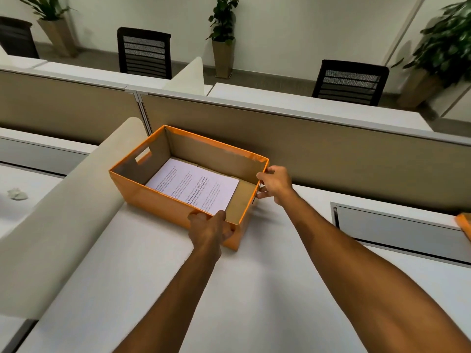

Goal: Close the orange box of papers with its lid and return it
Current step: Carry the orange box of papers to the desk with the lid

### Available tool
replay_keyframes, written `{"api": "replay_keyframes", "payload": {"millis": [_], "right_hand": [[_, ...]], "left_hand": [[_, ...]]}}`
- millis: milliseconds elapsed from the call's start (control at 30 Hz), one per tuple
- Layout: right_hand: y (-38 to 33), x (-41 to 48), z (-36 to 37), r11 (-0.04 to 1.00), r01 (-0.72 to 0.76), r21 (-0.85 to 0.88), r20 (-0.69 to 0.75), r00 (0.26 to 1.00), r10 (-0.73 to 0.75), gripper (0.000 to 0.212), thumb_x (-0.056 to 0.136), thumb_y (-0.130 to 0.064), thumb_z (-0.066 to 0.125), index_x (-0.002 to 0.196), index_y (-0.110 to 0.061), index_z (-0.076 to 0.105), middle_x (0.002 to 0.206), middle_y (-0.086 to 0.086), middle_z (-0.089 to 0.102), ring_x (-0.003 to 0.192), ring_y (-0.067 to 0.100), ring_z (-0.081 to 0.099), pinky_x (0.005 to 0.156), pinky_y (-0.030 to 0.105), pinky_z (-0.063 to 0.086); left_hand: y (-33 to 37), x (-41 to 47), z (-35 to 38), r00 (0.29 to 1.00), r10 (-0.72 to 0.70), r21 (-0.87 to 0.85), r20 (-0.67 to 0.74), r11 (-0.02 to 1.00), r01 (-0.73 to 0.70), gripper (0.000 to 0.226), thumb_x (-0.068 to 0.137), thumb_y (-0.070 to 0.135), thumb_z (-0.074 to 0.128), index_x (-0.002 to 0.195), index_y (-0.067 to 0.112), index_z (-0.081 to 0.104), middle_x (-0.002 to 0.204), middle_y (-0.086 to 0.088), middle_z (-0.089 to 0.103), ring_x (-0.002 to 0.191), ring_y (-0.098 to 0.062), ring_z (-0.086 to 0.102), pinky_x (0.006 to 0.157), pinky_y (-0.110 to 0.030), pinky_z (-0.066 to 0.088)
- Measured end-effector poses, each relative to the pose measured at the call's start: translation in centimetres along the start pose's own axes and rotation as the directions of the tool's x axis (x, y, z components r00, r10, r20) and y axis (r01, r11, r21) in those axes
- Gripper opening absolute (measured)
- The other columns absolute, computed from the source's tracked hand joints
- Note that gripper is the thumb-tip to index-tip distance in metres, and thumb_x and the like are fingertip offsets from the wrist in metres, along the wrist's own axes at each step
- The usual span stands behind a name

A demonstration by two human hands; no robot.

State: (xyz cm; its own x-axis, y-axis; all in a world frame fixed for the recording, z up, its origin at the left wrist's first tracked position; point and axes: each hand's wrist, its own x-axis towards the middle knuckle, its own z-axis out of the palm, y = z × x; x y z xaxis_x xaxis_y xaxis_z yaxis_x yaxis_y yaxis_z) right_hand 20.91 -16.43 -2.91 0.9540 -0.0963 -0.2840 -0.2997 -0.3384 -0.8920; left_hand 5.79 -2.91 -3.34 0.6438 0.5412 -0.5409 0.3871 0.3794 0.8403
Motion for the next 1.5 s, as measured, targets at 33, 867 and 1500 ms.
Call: {"api": "replay_keyframes", "payload": {"millis": [33, 867, 1500], "right_hand": [[0.1, -0.2, -0.2, 1.0, -0.004, 0.004, -0.007, 1.0, 0.004, 0.01, 0.088, -0.01, 0.067, 0.092, -0.002, 0.066, 0.085, 0.017, 0.068, 0.07, 0.033, 0.073, 0.059, 0.049, 0.063], [6.8, -14.5, -12.0, 0.998, 0.034, -0.045, 0.016, 0.999, -0.033, 0.042, 0.083, -0.054, 0.067, 0.096, -0.016, 0.052, 0.091, 0.004, 0.057, 0.086, 0.02, 0.056, 0.079, 0.049, 0.057], [14.4, -28.3, -26.5, 0.999, 0.006, 0.046, 0.122, 0.992, -0.011, 0.036, 0.099, -0.034, 0.051, 0.131, -0.019, 0.058, 0.126, 0.009, 0.06, 0.11, 0.035, 0.06, 0.062, 0.043, 0.062]], "left_hand": [[0.0, -0.2, -0.2, 1.0, 0.007, 0.005, 0.002, 1.0, -0.007, 0.047, 0.078, 0.009, 0.071, 0.122, 0.006, 0.052, 0.119, -0.009, 0.064, 0.107, -0.036, 0.065, 0.05, -0.033, 0.061], [-0.5, -9.6, -9.1, 0.952, 0.017, 0.249, 0.305, 0.964, -0.097, 0.054, 0.082, 0.0, 0.067, 0.127, 0.022, 0.048, 0.12, -0.009, 0.067, 0.101, -0.036, 0.066, 0.069, -0.053, 0.062], [-5.5, -22.6, -8.3, 0.883, -0.078, 0.474, 0.463, 0.864, -0.172, 0.082, 0.086, 0.014, 0.072, 0.155, 0.023, 0.027, 0.126, -0.023, 0.063, 0.104, -0.043, 0.066, 0.071, -0.05, 0.062]]}}
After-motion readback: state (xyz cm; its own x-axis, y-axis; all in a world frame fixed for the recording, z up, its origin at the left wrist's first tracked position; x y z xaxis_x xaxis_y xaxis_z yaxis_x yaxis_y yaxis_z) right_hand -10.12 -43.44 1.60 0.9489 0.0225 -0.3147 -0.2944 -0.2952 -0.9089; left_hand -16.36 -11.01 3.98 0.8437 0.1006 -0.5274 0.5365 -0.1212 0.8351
